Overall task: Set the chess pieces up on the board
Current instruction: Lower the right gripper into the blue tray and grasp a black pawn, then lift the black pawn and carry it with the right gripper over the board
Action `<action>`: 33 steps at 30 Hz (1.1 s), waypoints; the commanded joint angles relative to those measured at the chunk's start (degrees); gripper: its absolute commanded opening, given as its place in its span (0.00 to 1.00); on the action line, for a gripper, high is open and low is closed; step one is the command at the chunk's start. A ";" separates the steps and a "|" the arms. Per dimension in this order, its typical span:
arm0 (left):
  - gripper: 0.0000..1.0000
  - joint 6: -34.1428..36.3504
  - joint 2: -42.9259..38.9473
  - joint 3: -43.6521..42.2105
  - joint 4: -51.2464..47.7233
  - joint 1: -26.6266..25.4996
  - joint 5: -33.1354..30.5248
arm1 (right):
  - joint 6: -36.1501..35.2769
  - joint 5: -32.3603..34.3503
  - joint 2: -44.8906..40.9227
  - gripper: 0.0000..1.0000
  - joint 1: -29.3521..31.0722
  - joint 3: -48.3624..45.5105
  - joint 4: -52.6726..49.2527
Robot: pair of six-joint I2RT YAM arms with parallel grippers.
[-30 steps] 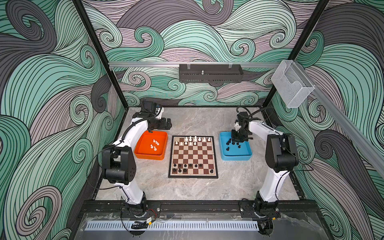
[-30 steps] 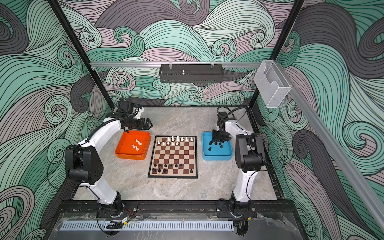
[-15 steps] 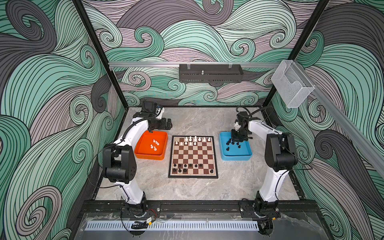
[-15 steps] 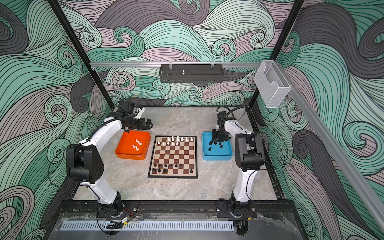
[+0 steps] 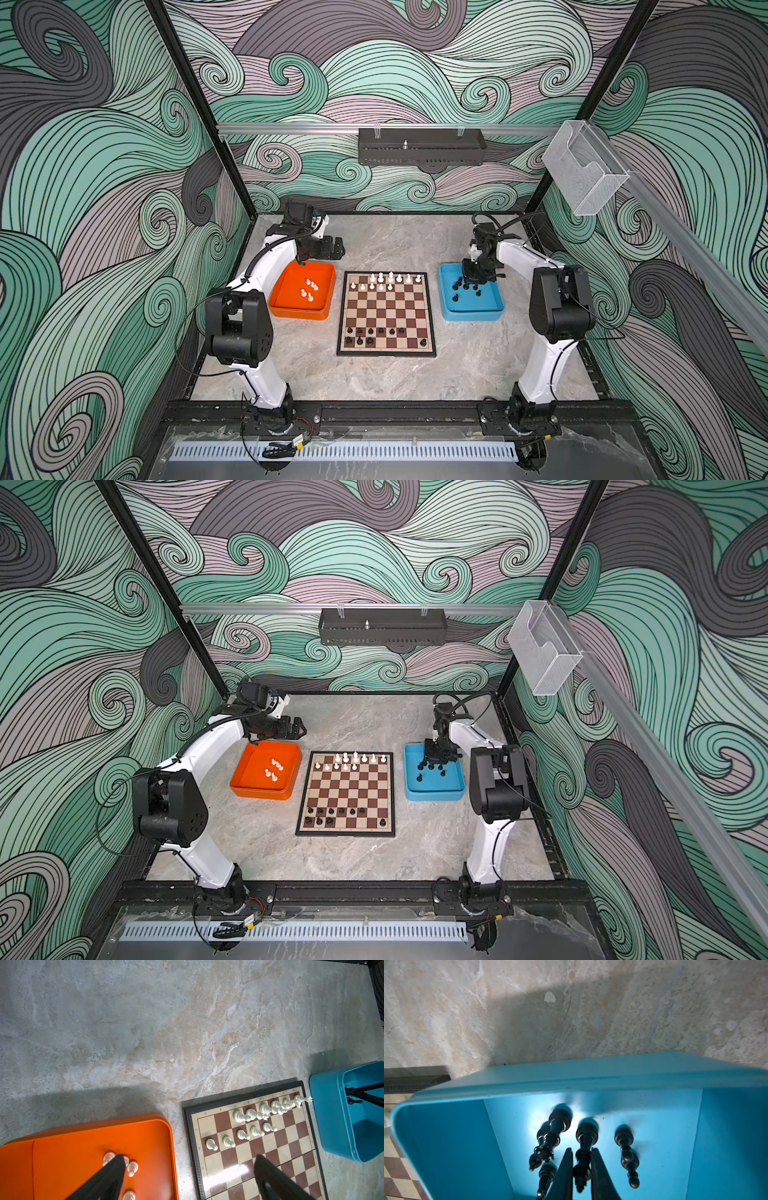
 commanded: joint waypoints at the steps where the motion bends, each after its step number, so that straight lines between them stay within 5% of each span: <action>1: 0.99 -0.22 0.38 1.62 -1.19 -0.39 1.08 | -0.16 1.08 -2.67 0.15 0.44 1.41 -2.06; 16: 0.99 -0.90 -0.47 0.66 -0.61 -0.37 -0.07 | -2.36 0.86 -10.38 0.16 5.06 5.91 -8.46; 33: 0.99 -1.71 -1.17 0.08 0.07 -0.39 -3.41 | 5.83 -1.90 -22.25 0.15 32.97 -5.48 -2.31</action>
